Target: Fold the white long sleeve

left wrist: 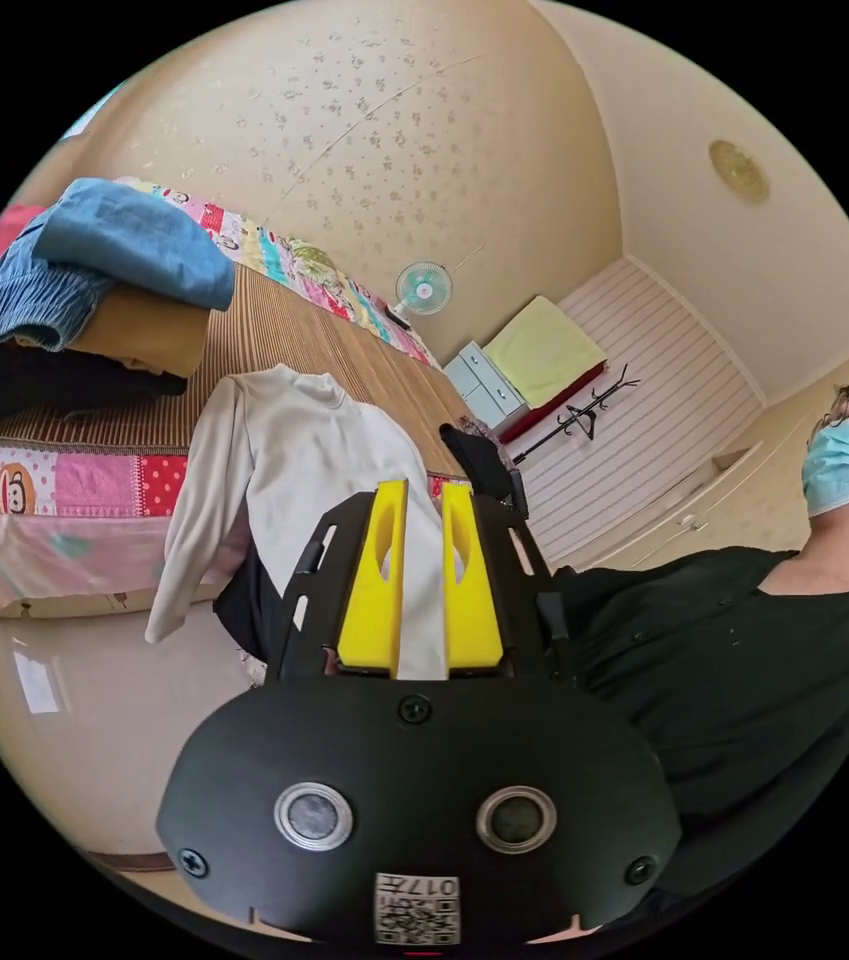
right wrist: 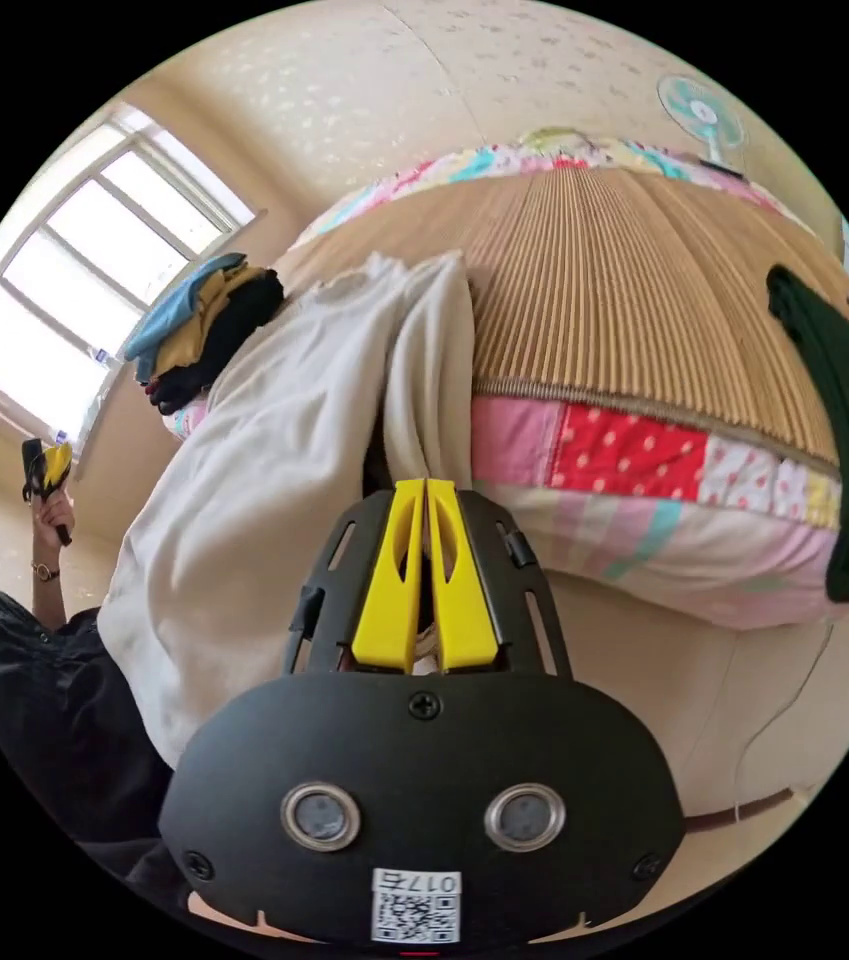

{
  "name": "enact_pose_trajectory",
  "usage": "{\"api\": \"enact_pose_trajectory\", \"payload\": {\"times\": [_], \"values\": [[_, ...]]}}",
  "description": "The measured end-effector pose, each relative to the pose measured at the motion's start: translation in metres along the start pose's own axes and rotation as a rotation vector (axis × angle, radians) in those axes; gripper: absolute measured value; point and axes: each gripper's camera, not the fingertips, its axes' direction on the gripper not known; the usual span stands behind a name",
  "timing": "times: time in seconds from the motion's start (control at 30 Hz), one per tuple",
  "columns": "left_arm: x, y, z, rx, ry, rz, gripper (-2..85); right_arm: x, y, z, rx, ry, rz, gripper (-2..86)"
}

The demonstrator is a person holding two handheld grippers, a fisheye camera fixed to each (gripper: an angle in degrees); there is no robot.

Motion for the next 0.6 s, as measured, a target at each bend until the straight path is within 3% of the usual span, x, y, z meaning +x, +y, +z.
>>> {"api": "enact_pose_trajectory", "payload": {"times": [0.17,0.33,0.47,0.6], "values": [[-0.006,0.011,-0.034,0.048,0.038,-0.024,5.2,0.023,-0.029,-0.101,0.14,-0.036,-0.027,3.3],[-0.007,0.022,-0.024,0.034,0.073,-0.081,6.8,0.012,-0.019,-0.029,-0.114,-0.001,-0.022,11.0],[0.0,0.018,-0.027,0.017,0.144,-0.092,7.3,-0.016,-0.018,0.043,-0.308,-0.004,-0.073,9.6],[0.012,0.012,-0.057,0.018,0.098,-0.085,7.3,-0.021,-0.033,0.027,-0.403,0.101,-0.096,5.1]]}}
